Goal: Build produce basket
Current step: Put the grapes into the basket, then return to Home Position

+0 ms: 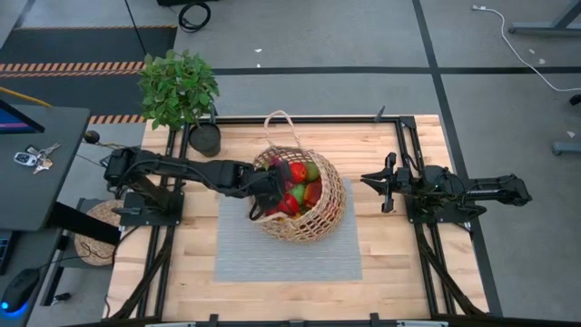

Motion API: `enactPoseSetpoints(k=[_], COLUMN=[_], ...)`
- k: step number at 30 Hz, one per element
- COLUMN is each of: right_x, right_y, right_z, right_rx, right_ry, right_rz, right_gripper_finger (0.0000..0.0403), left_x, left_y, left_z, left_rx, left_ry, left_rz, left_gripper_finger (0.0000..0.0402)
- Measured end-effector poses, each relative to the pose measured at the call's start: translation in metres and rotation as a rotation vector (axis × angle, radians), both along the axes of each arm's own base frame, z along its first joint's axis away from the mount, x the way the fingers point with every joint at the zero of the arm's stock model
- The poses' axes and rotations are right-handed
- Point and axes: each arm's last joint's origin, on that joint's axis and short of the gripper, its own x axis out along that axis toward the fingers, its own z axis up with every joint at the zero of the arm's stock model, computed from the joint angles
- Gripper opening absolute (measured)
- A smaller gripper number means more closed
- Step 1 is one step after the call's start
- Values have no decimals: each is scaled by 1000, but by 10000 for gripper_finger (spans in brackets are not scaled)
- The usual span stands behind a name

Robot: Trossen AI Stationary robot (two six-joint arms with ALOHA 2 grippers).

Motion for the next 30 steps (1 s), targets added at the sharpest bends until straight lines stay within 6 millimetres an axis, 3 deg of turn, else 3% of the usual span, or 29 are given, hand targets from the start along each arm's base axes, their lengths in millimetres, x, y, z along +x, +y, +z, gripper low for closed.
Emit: enactPoseSetpoints(k=[4, 10, 15, 22, 25, 30], right_x=[0, 0, 0, 0, 0, 0], right_y=[0, 0, 0, 0, 0, 0], right_z=[0, 0, 0, 0, 0, 0], right_rx=[0, 0, 0, 0, 0, 0], right_ry=[0, 0, 0, 0, 0, -1], right_rz=[0, 0, 0, 0, 0, 0], right_gripper_finger=[50, 50, 50, 50, 50, 50], left_x=[0, 0, -12, -51, -70, -103], left_y=[4, 4, 5, 11, 14, 14], left_z=[0, 0, 24, 75, 93, 107], left_rx=[-40, -87, -173, -434, -624, -852], left_ry=[-30, -77, -206, -484, -594, -708], left_rz=[48, 111, 175, 270, 322, 366], left_gripper_finger=[181, 265, 306, 282, 264, 226])
